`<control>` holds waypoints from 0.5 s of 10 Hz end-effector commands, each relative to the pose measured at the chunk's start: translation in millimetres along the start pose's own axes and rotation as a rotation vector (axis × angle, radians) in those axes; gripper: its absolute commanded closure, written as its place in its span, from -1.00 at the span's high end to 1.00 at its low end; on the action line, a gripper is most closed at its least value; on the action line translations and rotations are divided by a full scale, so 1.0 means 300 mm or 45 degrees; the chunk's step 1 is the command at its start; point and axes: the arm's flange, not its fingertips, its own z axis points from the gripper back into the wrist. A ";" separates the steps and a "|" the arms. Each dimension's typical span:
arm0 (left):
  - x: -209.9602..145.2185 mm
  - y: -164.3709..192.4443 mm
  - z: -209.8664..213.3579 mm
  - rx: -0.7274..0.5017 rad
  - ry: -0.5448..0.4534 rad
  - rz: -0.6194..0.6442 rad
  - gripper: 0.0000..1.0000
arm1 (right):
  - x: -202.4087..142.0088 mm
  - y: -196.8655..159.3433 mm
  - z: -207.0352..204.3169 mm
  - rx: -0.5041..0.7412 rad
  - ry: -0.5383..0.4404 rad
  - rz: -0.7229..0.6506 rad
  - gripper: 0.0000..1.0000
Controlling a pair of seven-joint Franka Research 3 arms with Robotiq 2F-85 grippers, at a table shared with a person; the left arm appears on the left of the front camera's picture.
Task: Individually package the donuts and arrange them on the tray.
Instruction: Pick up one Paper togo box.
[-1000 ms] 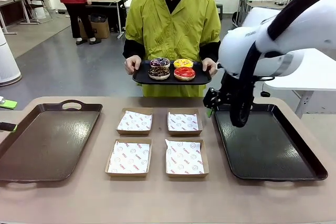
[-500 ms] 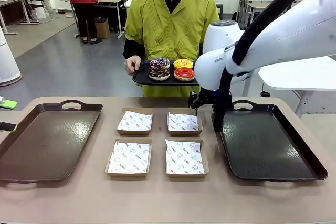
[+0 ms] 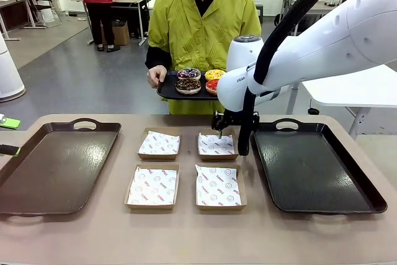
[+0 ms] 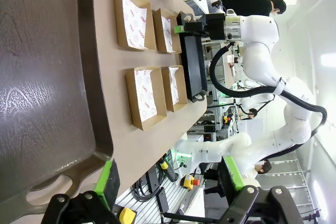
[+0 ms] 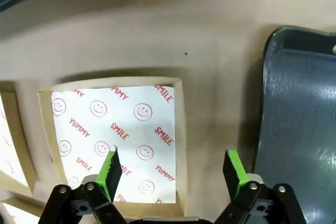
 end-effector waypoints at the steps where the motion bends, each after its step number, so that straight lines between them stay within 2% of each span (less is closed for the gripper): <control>1: 0.003 -0.004 0.000 -0.010 -0.011 -0.007 1.00 | 0.015 0.002 -0.014 0.020 -0.013 0.025 1.00; 2: 0.003 -0.004 0.000 -0.010 -0.011 -0.007 1.00 | 0.015 -0.007 -0.021 0.023 0.003 0.025 1.00; 3: 0.003 -0.004 0.000 -0.010 -0.011 -0.007 1.00 | 0.014 -0.013 -0.024 0.040 0.004 0.040 -0.18; 4: 0.003 -0.004 0.000 -0.010 -0.011 -0.007 1.00 | 0.015 -0.016 -0.026 0.044 0.010 0.040 -0.18; 5: 0.003 -0.004 0.000 -0.010 -0.011 -0.007 1.00 | 0.012 -0.018 -0.027 0.051 0.018 0.039 -1.00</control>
